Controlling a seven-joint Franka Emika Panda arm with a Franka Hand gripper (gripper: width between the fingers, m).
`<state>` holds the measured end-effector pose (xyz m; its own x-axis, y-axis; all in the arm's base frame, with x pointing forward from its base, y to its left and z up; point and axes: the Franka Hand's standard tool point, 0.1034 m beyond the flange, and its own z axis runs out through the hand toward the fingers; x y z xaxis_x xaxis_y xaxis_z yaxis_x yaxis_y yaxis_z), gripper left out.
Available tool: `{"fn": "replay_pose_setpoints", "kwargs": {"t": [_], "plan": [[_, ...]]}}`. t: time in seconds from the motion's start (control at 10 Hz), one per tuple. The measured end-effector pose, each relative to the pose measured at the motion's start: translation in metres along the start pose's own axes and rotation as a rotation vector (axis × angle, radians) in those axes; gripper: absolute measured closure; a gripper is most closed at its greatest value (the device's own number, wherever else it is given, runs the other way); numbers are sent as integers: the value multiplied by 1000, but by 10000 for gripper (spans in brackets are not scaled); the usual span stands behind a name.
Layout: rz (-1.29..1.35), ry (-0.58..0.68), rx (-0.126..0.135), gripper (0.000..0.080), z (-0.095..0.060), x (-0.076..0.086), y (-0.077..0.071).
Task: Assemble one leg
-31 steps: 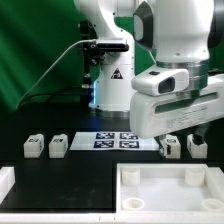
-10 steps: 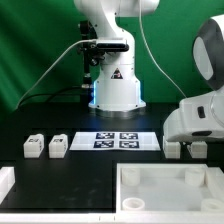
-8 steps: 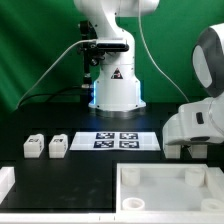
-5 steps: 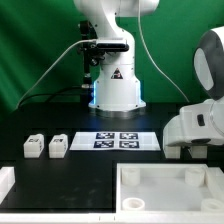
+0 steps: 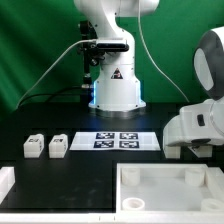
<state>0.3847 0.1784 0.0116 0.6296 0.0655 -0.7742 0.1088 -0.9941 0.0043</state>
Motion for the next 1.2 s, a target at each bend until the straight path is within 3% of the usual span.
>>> {"fn": "replay_pose_setpoints", "kwargs": {"t": [0.6, 0.7, 1.0, 1.1, 1.2], "plan": [[0, 3, 2, 508, -2, 0, 1], [-30, 1, -2, 508, -16, -6, 8], [-96, 122, 35, 508, -94, -27, 40], [-92, 253, 58, 508, -128, -25, 50], [-80, 369, 70, 508, -150, -34, 58]]}}
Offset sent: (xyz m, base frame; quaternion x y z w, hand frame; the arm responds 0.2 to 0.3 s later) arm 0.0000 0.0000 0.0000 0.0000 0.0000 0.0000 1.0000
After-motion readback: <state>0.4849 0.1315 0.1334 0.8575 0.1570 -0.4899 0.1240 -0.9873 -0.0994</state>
